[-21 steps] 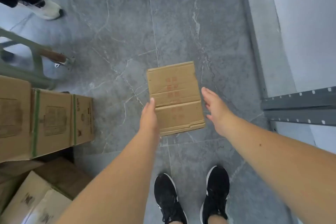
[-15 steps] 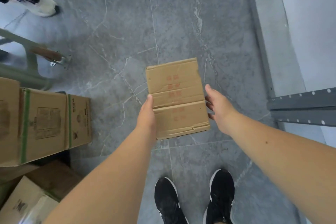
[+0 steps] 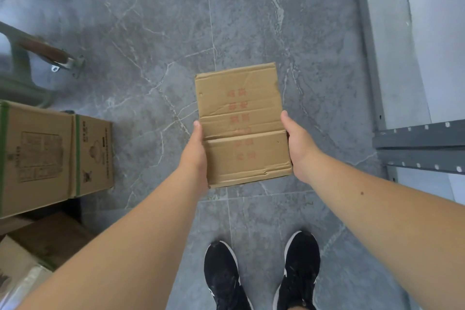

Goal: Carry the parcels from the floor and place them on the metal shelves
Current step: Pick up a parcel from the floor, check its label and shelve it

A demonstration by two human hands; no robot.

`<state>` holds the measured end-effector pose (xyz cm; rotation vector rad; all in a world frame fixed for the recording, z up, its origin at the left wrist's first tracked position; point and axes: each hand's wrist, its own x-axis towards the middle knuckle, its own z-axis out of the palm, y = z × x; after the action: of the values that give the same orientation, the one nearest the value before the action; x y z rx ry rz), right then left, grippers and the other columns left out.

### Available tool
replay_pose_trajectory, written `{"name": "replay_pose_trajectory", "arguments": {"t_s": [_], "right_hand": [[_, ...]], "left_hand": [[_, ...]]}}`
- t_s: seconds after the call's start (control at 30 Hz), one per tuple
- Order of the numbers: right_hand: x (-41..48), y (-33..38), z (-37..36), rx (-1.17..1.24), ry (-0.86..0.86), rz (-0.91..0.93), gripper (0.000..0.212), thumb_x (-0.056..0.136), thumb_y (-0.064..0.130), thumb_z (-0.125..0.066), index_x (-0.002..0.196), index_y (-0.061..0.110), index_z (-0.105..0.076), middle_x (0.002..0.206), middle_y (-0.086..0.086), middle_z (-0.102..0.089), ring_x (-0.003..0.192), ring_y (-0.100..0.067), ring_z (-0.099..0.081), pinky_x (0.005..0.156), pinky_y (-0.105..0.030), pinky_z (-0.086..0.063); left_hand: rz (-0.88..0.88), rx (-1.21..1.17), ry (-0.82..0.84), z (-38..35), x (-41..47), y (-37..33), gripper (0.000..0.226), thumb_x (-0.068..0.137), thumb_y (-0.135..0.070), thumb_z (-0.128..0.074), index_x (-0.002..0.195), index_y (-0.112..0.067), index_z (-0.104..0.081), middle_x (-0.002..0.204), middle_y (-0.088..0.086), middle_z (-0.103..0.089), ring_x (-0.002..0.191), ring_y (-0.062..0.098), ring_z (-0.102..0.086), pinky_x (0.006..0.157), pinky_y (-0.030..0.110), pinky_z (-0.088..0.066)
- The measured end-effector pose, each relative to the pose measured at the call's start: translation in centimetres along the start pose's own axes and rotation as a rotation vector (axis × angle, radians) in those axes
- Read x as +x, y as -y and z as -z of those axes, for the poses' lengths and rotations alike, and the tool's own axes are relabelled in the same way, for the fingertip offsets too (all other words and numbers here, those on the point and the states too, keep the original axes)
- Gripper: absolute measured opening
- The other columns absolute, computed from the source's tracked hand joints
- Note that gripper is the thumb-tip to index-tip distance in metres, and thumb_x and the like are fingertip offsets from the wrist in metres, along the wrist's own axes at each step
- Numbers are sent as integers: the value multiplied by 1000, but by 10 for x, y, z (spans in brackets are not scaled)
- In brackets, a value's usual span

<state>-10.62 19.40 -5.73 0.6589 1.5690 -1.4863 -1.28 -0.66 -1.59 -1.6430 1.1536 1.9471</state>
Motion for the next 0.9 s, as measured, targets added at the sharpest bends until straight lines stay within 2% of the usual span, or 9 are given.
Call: {"name": "replay_pose_trajectory", "arguments": {"t_s": [0.07, 0.13, 0.23, 0.3, 0.37, 0.43, 0.57, 0.73, 0.9], "right_hand": [[-38, 26, -21, -102, -56, -9, 93, 86, 83, -53, 160, 27, -43, 163, 7, -43, 154, -19, -37, 129, -43, -23], [-43, 28, -23, -170, -88, -7, 73, 104, 63, -44, 164, 22, -34, 168, 3, -36, 156, -19, -31, 125, -39, -21], [-52, 31, -22, -192, -149, 2, 68, 107, 57, -42, 163, 18, -36, 169, 1, -36, 156, -21, -31, 124, -39, -22], [-59, 36, -21, -193, -170, 13, 67, 108, 56, -42, 162, 16, -38, 169, -1, -37, 156, -21, -32, 124, -38, -23], [-69, 45, -19, -193, -196, 35, 66, 108, 55, -43, 161, 15, -39, 168, -1, -38, 155, -21, -33, 123, -37, -24], [-82, 56, -16, -192, -206, 54, 66, 108, 54, -43, 161, 15, -40, 167, -1, -39, 155, -21, -34, 123, -36, -25], [-115, 82, -11, -166, -226, 82, 68, 106, 57, -45, 160, 15, -41, 167, 0, -40, 154, -20, -36, 122, -36, -26], [-166, 125, -16, -112, -272, 127, 67, 106, 57, -45, 158, 15, -45, 164, 1, -43, 152, -21, -38, 124, -38, -27], [-235, 194, -27, -72, -264, 175, 66, 107, 55, -44, 158, 11, -45, 164, -5, -43, 153, -24, -38, 120, -35, -29]], "left_hand": [[10, 10, -28, -2, -2, -2, 78, 85, -89, -42, 130, -34, -75, 124, -2, -80, 114, 27, -75, 105, 54, -55], [27, 3, -38, -5, -7, -4, 73, 94, -84, -37, 128, -32, -75, 121, 0, -81, 111, 27, -76, 98, 51, -59], [25, -15, -50, -12, -15, -6, 71, 98, -80, -36, 126, -29, -76, 118, 0, -81, 108, 25, -75, 97, 49, -59], [0, 2, -63, -15, -24, -9, 68, 101, -76, -35, 116, -26, -77, 109, -4, -80, 105, 20, -73, 86, 39, -57], [-20, 17, -72, -17, -32, -14, 67, 102, -76, -34, 109, -25, -78, 105, -5, -79, 107, 17, -71, 82, 37, -53], [-38, 6, -81, -18, -44, -22, 67, 102, -75, -35, 111, -24, -77, 107, -6, -79, 109, 17, -70, 87, 41, -53], [-69, 9, -30, -25, -81, -46, 66, 102, -73, -37, 124, -22, -74, 122, -1, -78, 120, 21, -69, 112, 52, -49], [-99, 36, 13, -29, -139, -83, 66, 102, -72, -39, 128, -22, -73, 127, 0, -77, 122, 21, -68, 114, 52, -48], [-160, 100, 33, -32, -222, -138, 56, 104, -67, -44, 125, -23, -73, 126, 1, -75, 121, 23, -67, 107, 52, -52]]}}
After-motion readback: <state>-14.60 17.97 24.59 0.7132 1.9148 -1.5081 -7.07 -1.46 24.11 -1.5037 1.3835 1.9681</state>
